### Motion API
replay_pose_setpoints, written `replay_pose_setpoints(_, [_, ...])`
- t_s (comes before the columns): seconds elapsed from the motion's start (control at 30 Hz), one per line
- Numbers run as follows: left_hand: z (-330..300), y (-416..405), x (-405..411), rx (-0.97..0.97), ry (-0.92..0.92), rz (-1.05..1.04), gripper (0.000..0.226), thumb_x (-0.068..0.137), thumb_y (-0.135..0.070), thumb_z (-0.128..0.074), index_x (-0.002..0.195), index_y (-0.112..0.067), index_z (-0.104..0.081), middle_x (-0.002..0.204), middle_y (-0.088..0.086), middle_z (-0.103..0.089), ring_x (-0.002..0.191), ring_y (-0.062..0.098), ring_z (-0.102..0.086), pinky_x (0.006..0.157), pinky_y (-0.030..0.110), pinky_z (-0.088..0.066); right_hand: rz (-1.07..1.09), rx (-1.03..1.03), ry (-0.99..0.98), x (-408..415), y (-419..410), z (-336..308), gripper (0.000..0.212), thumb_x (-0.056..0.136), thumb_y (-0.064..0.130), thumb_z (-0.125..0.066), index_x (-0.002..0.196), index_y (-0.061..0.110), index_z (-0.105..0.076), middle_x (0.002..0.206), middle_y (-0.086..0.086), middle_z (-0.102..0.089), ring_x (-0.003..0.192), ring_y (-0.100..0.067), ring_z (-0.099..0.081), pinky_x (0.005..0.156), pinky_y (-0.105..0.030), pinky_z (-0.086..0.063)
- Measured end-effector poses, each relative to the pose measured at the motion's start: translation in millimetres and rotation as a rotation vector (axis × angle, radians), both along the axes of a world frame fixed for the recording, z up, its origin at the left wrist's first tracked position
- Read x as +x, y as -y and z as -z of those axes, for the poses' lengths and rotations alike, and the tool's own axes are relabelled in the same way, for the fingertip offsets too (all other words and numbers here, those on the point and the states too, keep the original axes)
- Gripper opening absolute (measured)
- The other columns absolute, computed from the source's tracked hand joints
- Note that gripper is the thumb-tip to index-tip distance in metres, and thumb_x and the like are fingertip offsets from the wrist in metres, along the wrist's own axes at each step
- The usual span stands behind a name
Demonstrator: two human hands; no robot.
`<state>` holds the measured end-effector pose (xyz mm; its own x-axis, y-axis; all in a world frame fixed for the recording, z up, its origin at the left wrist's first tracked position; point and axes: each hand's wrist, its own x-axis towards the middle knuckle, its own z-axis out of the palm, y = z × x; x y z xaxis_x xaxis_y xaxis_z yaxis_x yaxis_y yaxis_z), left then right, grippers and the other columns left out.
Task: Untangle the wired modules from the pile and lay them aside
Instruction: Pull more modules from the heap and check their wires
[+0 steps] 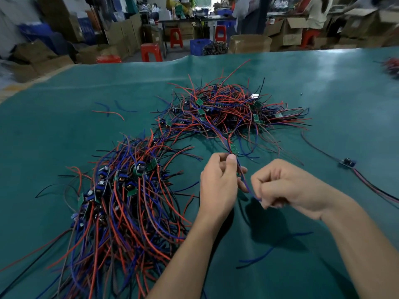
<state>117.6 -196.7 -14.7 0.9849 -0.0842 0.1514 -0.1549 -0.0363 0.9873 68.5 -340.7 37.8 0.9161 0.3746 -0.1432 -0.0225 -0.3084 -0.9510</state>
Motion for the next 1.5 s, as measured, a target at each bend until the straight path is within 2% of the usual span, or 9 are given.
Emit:
replay_pose_setpoints(0.17, [0,0,1,0.061,0.007,0.006,0.016,0.098,-0.017,-0.058,0.083,-0.011,-0.059,0.064,-0.001,-0.072,0.045,0.008,-0.059,0.053,0.021,-0.046,-0.153,-0.047,-0.066,-1,4,0,0.014,0.064,0.026,-0.069,0.06,0.012,-0.069,0.057,-0.004,-0.064,0.047,-0.01,-0.048,0.046,-0.021,-0.032])
replay_pose_setpoints(0.33, [-1,2,-2,0.044,-0.049,0.092,0.017,0.093,-0.011,-0.059,0.078,-0.015,-0.057,0.059,0.004,-0.066,0.04,0.017,-0.056,0.048,0.028,-0.048,0.638,-0.009,0.2,22,5,20,0.01,0.087,0.014,-0.074,0.078,0.012,-0.075,0.065,-0.003,-0.067,0.059,-0.014,-0.056,0.049,-0.026,-0.042])
replay_pose_setpoints(0.57, [-4,3,-4,0.07,0.003,0.182,0.011,0.074,-0.021,-0.054,0.076,-0.015,-0.062,0.059,0.003,-0.063,0.047,0.018,-0.05,0.052,0.026,-0.043,0.587,0.268,0.081,29,-3,27,0.029,0.09,-0.007,-0.056,0.095,0.014,-0.075,0.073,-0.008,-0.071,0.06,-0.018,-0.062,0.049,-0.024,-0.047])
replay_pose_setpoints(0.77, [-2,0,-5,0.049,0.045,-0.043,0.021,0.078,0.0,-0.048,0.073,-0.015,-0.064,0.06,0.004,-0.067,0.05,0.016,-0.063,0.057,0.025,-0.052,0.478,-0.363,0.387,37,-8,36,0.037,0.089,0.011,-0.067,0.093,0.047,-0.076,0.08,0.0,-0.074,0.055,-0.007,-0.051,0.059,-0.028,-0.045])
replay_pose_setpoints(0.87, [-1,-3,-1,0.1,0.053,-0.212,0.022,0.079,0.001,-0.049,0.076,-0.016,-0.063,0.067,0.002,-0.068,0.066,0.023,-0.067,0.068,0.034,-0.057,0.451,-0.484,0.506,41,-16,40,0.023,0.084,0.029,-0.081,0.107,0.032,-0.077,0.09,0.007,-0.063,0.063,-0.003,-0.045,0.064,-0.027,-0.035])
replay_pose_setpoints(1.0, [1,-1,-1,0.206,0.091,-0.18,0.017,0.082,-0.002,-0.052,0.085,-0.015,-0.063,0.086,0.005,-0.068,0.082,0.031,-0.066,0.081,0.051,-0.054,0.536,-0.533,0.541,36,-21,39,0.014,0.079,0.015,-0.081,0.086,0.025,-0.074,0.066,0.012,-0.053,0.063,-0.016,-0.046,0.061,-0.029,-0.033])
replay_pose_setpoints(1.1, [0,-1,-2,0.203,0.098,-0.192,0.014,0.083,-0.004,-0.056,0.084,-0.017,-0.063,0.08,-0.001,-0.068,0.071,0.019,-0.063,0.075,0.043,-0.055,0.622,-0.296,0.406,32,-14,30,0.025,0.077,-0.001,-0.08,0.076,0.021,-0.069,0.062,0.009,-0.065,0.054,-0.009,-0.056,0.055,-0.021,-0.041])
replay_pose_setpoints(1.27, [-2,-1,-5,0.108,0.105,-0.123,0.012,0.091,-0.023,-0.057,0.081,-0.019,-0.062,0.071,-0.001,-0.068,0.064,0.022,-0.063,0.069,0.046,-0.055,0.469,0.806,-0.085,22,-5,10,0.037,0.07,0.002,-0.074,0.106,0.004,-0.067,0.081,-0.005,-0.071,0.061,-0.012,-0.062,0.053,-0.018,-0.05])
replay_pose_setpoints(1.5, [-5,0,-8,-0.004,0.106,0.054,0.038,0.093,-0.06,-0.043,0.087,-0.028,-0.065,0.067,0.007,-0.064,0.059,0.025,-0.063,0.064,0.051,-0.055,0.35,0.843,-0.135,19,-4,11,0.033,0.072,0.0,-0.07,0.102,0.009,-0.079,0.089,-0.004,-0.074,0.07,-0.012,-0.065,0.059,-0.018,-0.052])
